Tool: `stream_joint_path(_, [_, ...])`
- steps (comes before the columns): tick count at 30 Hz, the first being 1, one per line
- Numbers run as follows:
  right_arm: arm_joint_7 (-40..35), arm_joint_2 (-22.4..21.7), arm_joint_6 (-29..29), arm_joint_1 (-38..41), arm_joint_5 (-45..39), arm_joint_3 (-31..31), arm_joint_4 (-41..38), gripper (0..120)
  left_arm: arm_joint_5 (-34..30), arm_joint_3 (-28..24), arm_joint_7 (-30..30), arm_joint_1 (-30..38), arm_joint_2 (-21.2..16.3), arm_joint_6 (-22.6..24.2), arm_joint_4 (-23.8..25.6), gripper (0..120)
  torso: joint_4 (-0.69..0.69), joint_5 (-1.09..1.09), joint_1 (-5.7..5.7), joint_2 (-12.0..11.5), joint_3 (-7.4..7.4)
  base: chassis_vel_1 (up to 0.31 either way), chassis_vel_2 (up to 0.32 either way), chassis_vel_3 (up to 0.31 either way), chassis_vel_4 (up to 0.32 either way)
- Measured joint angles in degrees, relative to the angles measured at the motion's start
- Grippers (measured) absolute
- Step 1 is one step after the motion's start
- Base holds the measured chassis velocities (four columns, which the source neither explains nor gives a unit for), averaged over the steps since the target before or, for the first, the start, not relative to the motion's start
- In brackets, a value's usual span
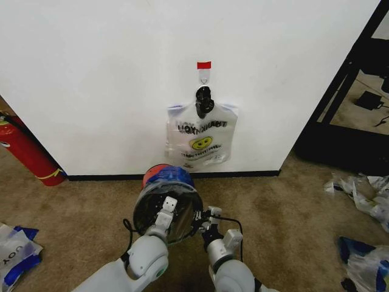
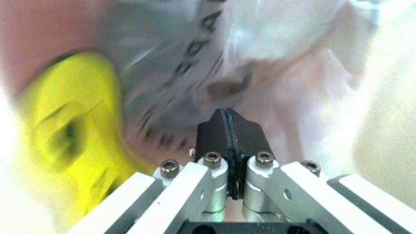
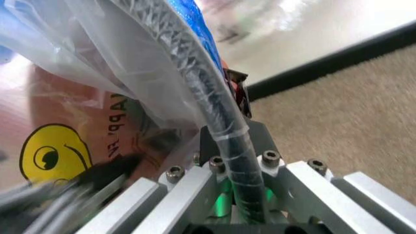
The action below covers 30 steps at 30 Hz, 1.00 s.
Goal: Pick up the garbage bag from the wall and place it over the trash bin.
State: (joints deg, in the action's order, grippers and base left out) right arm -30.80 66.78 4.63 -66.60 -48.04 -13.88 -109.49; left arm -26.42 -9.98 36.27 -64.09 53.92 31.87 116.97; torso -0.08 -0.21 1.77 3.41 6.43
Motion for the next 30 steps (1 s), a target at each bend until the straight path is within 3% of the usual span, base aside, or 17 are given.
stream_joint_path(5, [-3.2,0.4,-3.6,1.6,-7.7,2.5,0.1,0,-0.2,2.7,-0.4,-6.5,-3.5,0.5,9.5,0,-0.01,0.0,0.0,0.0,0.0,0.0,0.0,0.0,0.0])
stream_joint_path(6, [-3.2,0.4,-3.6,1.6,-7.7,2.5,0.1,0,-0.2,2.7,-0.4,-6.5,-3.5,0.5,9.5,0,-0.01,0.0,0.0,0.0,0.0,0.0,0.0,0.0,0.0])
stream_joint_path(12, [-7.2,0.4,-6.3,2.8,-13.1,4.9,-0.4,0,2.5,12.2,-4.5,-16.6,-6.9,-2.1,22.1,0,-0.01,0.01,0.0,0.0,0.0,0.0,0.0,0.0,0.0])
stream_joint_path(16, [-9.8,0.3,-7.5,2.2,-17.1,6.3,-2.5,0,4.3,16.1,-5.2,-21.2,-8.4,-3.3,25.2,0,-0.02,0.0,0.0,0.0,-0.01,0.0,0.0,0.0,0.0])
stream_joint_path(20, [-10.5,0.3,-7.0,1.2,-18.3,7.5,-3.5,0,6.7,18.2,-3.1,-25.1,-9.8,-3.7,25.1,0,-0.01,0.0,0.0,0.0,-0.01,0.0,0.0,0.0,0.0])
stream_joint_path(23, [-10.6,0.4,-6.1,0.5,-19.0,8.4,-4.5,0,7.4,17.8,-1.7,-26.9,-10.8,-3.8,21.9,0,-0.02,-0.01,0.0,0.0,0.0,0.0,0.0,0.0,0.0])
stream_joint_path(30, [-10.1,0.7,-4.6,-1.0,-20.3,9.4,-8.0,0,5.1,14.4,-2.2,-24.8,-9.8,-4.2,15.0,0,-0.01,-0.02,0.0,0.0,0.0,0.0,0.0,0.0,0.0])
